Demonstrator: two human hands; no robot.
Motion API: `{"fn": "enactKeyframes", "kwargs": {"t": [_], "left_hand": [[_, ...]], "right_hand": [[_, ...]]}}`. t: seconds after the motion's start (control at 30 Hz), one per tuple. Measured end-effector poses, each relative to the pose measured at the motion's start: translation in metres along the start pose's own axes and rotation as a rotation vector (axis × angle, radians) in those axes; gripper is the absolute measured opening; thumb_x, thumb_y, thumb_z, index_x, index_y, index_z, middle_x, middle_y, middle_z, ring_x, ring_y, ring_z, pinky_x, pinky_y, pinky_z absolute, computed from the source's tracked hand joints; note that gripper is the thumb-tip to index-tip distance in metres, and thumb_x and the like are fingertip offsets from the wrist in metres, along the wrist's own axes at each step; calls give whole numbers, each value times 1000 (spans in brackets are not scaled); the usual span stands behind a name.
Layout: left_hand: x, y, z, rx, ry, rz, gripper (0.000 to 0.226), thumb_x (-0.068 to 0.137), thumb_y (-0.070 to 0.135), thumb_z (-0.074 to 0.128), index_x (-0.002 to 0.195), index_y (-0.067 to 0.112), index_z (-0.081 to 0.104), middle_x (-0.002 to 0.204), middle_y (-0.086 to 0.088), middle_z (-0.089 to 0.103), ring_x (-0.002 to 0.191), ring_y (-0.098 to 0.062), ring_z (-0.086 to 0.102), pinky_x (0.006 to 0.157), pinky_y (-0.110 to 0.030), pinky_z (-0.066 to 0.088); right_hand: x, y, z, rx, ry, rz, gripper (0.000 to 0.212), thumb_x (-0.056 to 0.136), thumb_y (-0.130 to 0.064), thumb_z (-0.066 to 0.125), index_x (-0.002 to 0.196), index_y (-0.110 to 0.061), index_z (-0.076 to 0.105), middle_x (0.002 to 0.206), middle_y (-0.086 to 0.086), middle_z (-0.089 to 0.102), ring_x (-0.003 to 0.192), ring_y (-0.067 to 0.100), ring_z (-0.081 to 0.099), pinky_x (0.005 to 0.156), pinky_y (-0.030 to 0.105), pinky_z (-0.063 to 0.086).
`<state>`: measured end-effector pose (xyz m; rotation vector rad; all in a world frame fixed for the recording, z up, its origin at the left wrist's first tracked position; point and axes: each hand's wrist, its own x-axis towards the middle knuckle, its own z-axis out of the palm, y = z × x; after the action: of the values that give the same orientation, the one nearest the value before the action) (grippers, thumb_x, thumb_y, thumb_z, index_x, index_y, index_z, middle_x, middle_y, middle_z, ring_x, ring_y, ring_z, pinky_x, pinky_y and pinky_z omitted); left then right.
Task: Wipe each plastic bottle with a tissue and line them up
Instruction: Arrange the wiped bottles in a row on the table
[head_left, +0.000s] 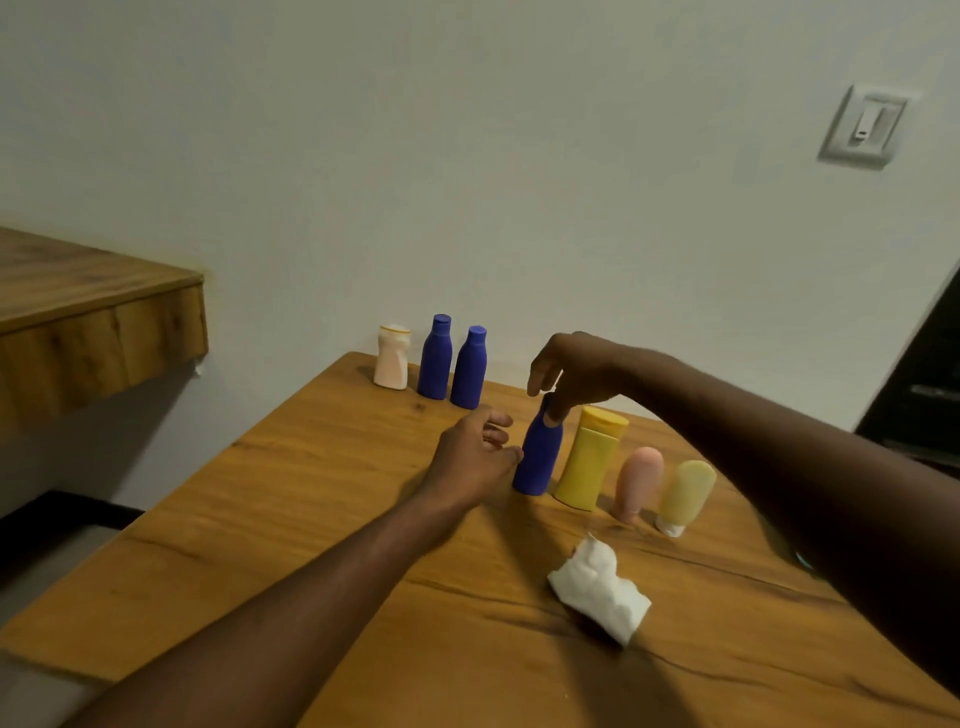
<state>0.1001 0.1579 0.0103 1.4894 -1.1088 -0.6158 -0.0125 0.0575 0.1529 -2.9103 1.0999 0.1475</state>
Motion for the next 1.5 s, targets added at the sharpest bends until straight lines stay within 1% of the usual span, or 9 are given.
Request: {"fn": "enactKeyframes", "kwargs": {"t": [0.2, 0.37, 0.47, 0.6, 0.77, 0.83, 0.93, 1.2, 1.5], "left_hand": [[0, -10, 15, 28, -32, -3, 39, 94, 15, 72, 129, 25, 59, 120, 8, 64, 111, -10, 62, 88, -26, 55], [15, -28, 18, 22, -8, 36, 32, 92, 13, 73, 120, 25, 63, 111, 13, 66, 101, -2, 63, 81, -17, 52], [32, -38, 16, 45, 3, 50, 32, 93, 14, 73, 121, 25, 64, 109, 13, 67, 100, 1, 62, 77, -13, 49], [65, -45, 12, 68, 1, 70, 35, 93, 12, 73, 125, 22, 64, 114, 10, 66, 108, -5, 63, 86, -18, 52], [108, -59, 7, 147, -16, 87, 36, 93, 10, 71, 126, 21, 63, 120, 7, 66, 112, -9, 62, 95, -26, 54], [123, -69, 6, 194, -25, 85, 38, 92, 11, 72, 127, 22, 63, 119, 8, 66, 111, -9, 62, 93, -25, 53], [140, -82, 3, 260, -28, 88, 43, 90, 14, 76, 129, 20, 61, 119, 7, 66, 108, -7, 61, 90, -23, 49], [166, -98, 10, 308, -59, 66, 55, 86, 17, 79, 137, 18, 57, 131, 2, 63, 117, -11, 59, 98, -28, 48], [173, -101, 12, 292, -55, 38, 64, 84, 22, 80, 142, 20, 53, 137, 3, 61, 122, -14, 58, 105, -43, 50]], "right_hand": [[6, 7, 6, -75, 35, -25, 36, 79, -12, 82, 114, -13, 72, 114, 2, 73, 103, 21, 67, 93, 33, 54], [18, 19, -5, 43, 132, 32, 33, 79, -14, 82, 111, -12, 73, 110, 2, 71, 104, 21, 64, 87, 32, 53], [31, 27, -15, 100, 211, 56, 33, 80, -11, 81, 112, -9, 71, 108, 1, 68, 102, 19, 62, 79, 28, 46], [62, 36, -23, 142, 299, 82, 36, 79, -11, 81, 113, -8, 70, 109, 2, 68, 100, 18, 62, 75, 26, 44], [111, 44, -16, 164, 315, 96, 41, 77, -12, 83, 115, -12, 66, 112, 5, 67, 101, 20, 63, 70, 24, 46], [130, 46, -9, 164, 302, 94, 43, 77, -12, 83, 116, -12, 65, 113, 6, 66, 102, 21, 62, 68, 23, 45], [148, 47, -3, 183, 296, 90, 49, 78, -11, 84, 121, -12, 62, 117, 7, 64, 106, 23, 61, 73, 25, 47], [177, 53, 13, 244, 279, 83, 60, 77, -9, 84, 130, -13, 57, 125, 10, 62, 113, 26, 60, 88, 34, 53], [182, 54, 13, 279, 273, 84, 66, 79, -7, 82, 137, -12, 52, 127, 12, 63, 113, 26, 63, 89, 33, 52]]}}
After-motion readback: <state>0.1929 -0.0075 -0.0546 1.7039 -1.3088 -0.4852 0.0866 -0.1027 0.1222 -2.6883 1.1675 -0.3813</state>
